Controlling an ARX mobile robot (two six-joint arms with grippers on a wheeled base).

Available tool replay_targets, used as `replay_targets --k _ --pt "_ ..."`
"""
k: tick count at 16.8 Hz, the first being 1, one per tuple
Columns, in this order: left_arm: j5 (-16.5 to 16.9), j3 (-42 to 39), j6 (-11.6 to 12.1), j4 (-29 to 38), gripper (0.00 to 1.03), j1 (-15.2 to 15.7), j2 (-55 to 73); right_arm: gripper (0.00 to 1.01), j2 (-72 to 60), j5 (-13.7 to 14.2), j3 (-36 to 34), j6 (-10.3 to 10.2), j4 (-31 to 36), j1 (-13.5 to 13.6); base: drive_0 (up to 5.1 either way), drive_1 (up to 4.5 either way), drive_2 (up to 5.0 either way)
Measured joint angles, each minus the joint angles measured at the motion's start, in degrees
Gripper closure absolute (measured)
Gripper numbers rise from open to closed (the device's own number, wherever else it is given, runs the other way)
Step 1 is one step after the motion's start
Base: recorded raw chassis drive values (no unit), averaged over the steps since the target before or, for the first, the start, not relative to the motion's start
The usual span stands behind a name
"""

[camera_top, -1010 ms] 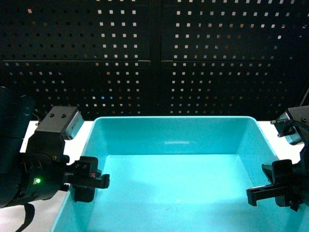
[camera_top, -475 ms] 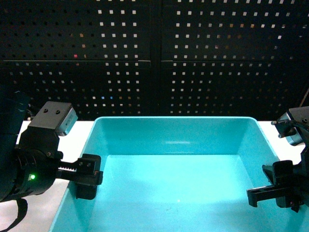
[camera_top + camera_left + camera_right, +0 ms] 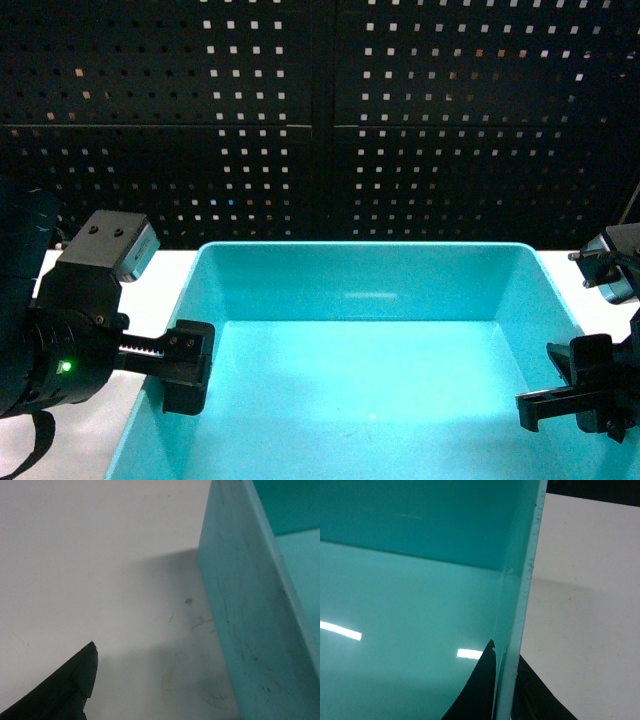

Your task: Stack blue boxes stably on right

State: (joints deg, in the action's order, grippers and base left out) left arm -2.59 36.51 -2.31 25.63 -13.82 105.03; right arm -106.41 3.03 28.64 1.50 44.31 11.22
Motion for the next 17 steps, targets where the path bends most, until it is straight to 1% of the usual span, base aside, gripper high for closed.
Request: replay_targets --k 2,5,6,8,9,11,13,14,16,17 --pt "0.02 0.00 0.00 -0.02 0.05 -0.02 0.00 0.94 0.00 0.00 -0.13 0.00 0.22 0.00 0.0 0.00 0.0" --pt "0.20 0.00 0.74 -0.61 0.05 -0.61 -1.31 0.94 0.02 0.00 -0.35 0.00 0.63 -0.04 0.0 0.00 0.0" --pt "0.87 -0.24 0.79 -1.16 0.05 -1.64 -4.61 0.94 0.02 -0.02 -0.83 0.00 1.25 -0.04 0.0 0.00 0.0" --pt "0.39 -0.35 0.72 -2.45 0.05 -2.36 -6.05 0.94 0.02 -0.09 -1.22 0.00 1.73 -0.39 0.0 0.00 0.0" --pt "-0.07 -0.55 0.44 -3.32 0.05 -2.62 -6.64 0.94 0.02 -0.09 -1.38 0.00 1.90 -0.42 0.0 0.00 0.0" --pt "-0.04 -0.98 -1.88 -4.33 0.05 -3.34 -7.43 0.94 0.02 -0.09 -1.62 0.02 2.29 -0.42 0.0 0.00 0.0" --pt "-0.02 -1.31 -3.37 -4.09 0.05 -3.82 -7.06 0.94 0.02 -0.07 -1.66 0.00 2.45 -0.42 0.0 0.00 0.0" --pt "-0.04 -1.40 -3.89 -4.37 0.11 -4.07 -6.88 0.94 0.02 -0.09 -1.68 0.00 2.45 -0.42 0.0 0.00 0.0" --pt "-0.42 -1.55 -5.18 -4.74 0.34 -5.53 -6.80 0.94 0.02 -0.07 -1.77 0.00 2.62 -0.42 0.0 0.00 0.0" --pt "-0.26 -1.55 -5.42 -4.94 0.43 -5.97 -6.75 0.94 0.02 -0.07 -1.79 0.00 2.67 -0.42 0.0 0.00 0.0"
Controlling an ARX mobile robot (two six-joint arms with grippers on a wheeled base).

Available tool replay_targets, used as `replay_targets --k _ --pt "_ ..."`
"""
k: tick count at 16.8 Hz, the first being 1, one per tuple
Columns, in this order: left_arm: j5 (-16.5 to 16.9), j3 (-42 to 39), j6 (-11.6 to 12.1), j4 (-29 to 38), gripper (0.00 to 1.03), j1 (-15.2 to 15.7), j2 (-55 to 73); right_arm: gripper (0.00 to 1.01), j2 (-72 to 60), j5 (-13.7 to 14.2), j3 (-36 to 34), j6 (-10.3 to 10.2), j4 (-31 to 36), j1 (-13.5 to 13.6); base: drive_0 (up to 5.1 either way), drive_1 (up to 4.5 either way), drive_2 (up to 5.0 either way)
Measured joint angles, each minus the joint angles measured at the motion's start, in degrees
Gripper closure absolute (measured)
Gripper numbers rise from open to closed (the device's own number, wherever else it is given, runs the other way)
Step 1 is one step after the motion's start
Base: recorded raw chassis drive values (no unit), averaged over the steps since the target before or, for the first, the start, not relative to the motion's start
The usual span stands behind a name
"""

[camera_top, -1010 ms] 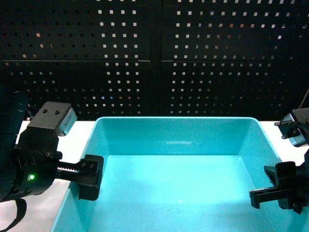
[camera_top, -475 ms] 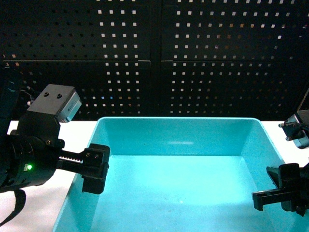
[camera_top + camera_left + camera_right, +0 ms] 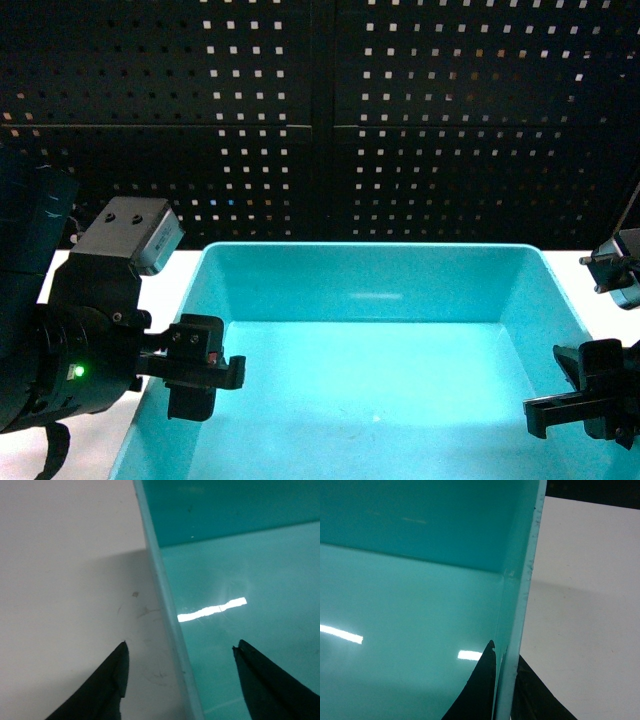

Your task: Stack blue boxes stably on right

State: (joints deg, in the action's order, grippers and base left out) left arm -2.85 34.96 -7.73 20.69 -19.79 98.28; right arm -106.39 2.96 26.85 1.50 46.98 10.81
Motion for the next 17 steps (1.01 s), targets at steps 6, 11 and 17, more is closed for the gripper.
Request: replay_targets --k 6,11,17 --pt "-0.31 0.00 -1.64 -0.20 0.92 -0.66 0.70 0.94 0.00 0.02 -0.11 0.00 0.07 0.00 0.0 0.00 0.0" --pt "-0.07 -0.28 -5.88 3.58 1.01 0.83 2.89 0.94 -0.02 0.26 -0.42 -0.50 0.42 0.00 0.0 0.00 0.0" --pt "-0.46 -1.31 -4.26 4.63 1.01 1.33 1.81 0.94 3.32 -0.83 -0.39 -1.20 -1.57 -0.44 0.0 0.00 0.0"
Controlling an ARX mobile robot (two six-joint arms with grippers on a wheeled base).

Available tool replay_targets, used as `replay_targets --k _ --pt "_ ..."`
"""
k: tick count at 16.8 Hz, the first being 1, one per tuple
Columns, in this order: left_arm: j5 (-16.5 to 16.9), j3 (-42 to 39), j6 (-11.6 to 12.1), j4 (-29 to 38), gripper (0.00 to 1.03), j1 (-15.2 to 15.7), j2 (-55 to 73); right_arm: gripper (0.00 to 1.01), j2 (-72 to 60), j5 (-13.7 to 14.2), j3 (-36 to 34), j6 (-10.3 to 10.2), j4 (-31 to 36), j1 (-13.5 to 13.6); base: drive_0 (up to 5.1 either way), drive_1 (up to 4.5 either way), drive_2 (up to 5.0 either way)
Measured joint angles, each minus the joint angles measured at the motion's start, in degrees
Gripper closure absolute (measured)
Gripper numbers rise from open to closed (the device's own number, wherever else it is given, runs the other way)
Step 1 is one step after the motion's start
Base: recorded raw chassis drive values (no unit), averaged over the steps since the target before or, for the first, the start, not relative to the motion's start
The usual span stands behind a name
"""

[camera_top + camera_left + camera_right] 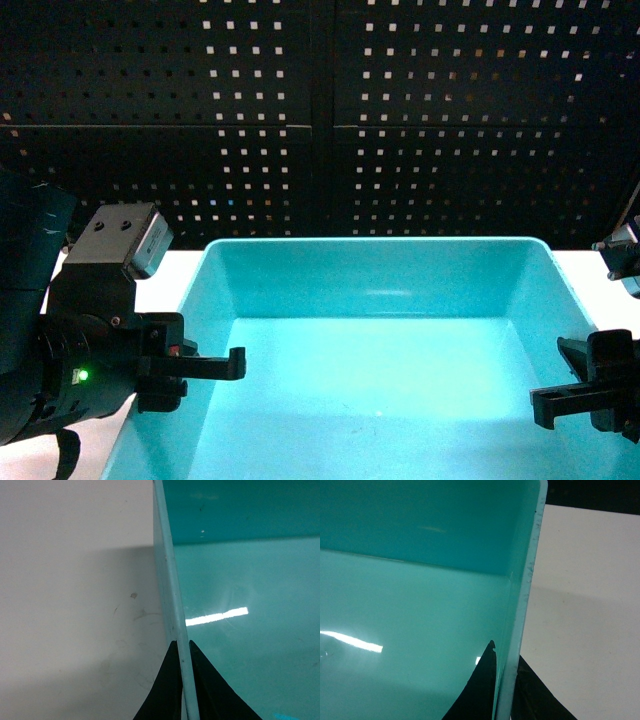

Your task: Stack blue boxes stably on right

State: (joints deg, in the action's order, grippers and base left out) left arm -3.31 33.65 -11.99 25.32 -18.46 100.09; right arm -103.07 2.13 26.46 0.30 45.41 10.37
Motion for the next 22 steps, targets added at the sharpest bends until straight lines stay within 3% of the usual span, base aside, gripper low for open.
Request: replay_targets --k 5,10,16,22 --pt "0.24 -0.55 0.85 -3.76 1.01 0.17 -8.44 0.94 8.83 -1.97 2.29 0.00 -5.60 -0.85 0.0 0.00 0.0" --pt "-0.35 2.01 2.99 -7.85 1.01 0.11 -20.81 0.94 19.34 -3.43 8.35 0.20 -12.07 -1.60 0.0 0.00 0.0" --pt "-0.11 7.06 3.21 -12.63 1.01 -0.50 -34.60 0.94 31.17 -6.08 17.35 -1.03 -18.23 -3.32 0.0 0.00 0.0" --pt "-0.07 6.40 3.43 -11.06 1.01 -0.50 -36.20 0.94 33.03 -5.66 17.81 -1.16 -18.47 -3.26 0.0 0.00 0.0"
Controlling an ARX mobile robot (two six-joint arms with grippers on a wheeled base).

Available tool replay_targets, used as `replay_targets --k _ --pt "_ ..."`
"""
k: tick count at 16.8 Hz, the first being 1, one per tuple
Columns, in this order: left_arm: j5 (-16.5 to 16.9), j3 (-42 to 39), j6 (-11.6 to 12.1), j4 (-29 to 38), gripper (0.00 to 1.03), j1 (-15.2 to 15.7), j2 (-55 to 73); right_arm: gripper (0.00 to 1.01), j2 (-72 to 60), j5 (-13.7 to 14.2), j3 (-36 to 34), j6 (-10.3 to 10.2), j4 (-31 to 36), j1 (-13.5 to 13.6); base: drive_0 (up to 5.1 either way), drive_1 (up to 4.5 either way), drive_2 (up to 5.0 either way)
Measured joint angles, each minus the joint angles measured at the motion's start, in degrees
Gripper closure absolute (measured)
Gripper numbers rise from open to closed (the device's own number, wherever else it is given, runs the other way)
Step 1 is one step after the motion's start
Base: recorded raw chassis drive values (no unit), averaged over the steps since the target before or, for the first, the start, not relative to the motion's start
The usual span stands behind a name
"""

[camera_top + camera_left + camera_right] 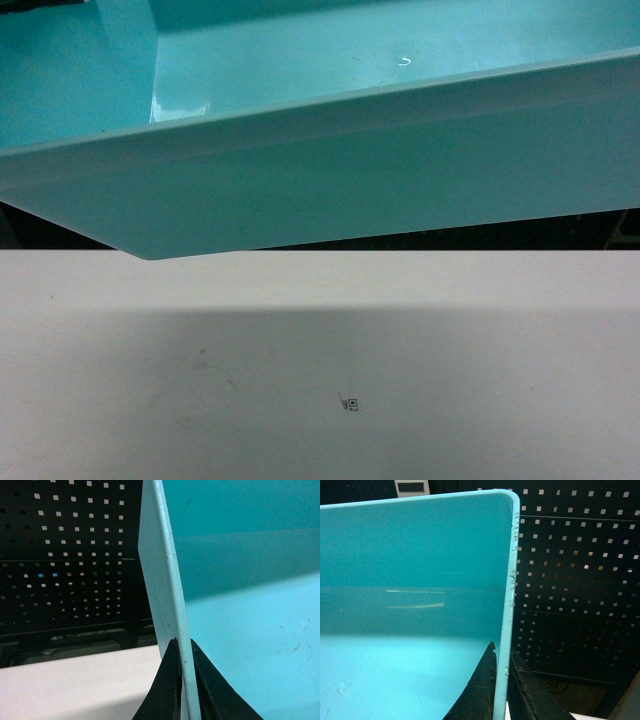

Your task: Stack blue boxes stably on right

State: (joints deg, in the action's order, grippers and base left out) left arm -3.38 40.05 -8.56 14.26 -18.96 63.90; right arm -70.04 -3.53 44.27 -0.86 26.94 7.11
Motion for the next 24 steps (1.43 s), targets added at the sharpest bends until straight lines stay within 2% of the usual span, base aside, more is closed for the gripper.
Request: replay_targets --k 24 --pt "0.17 0.00 0.02 -0.04 1.01 0.02 0.00 0.95 0.00 0.07 0.00 0.04 0.09 0.00 -1.5 -1.48 -1.5"
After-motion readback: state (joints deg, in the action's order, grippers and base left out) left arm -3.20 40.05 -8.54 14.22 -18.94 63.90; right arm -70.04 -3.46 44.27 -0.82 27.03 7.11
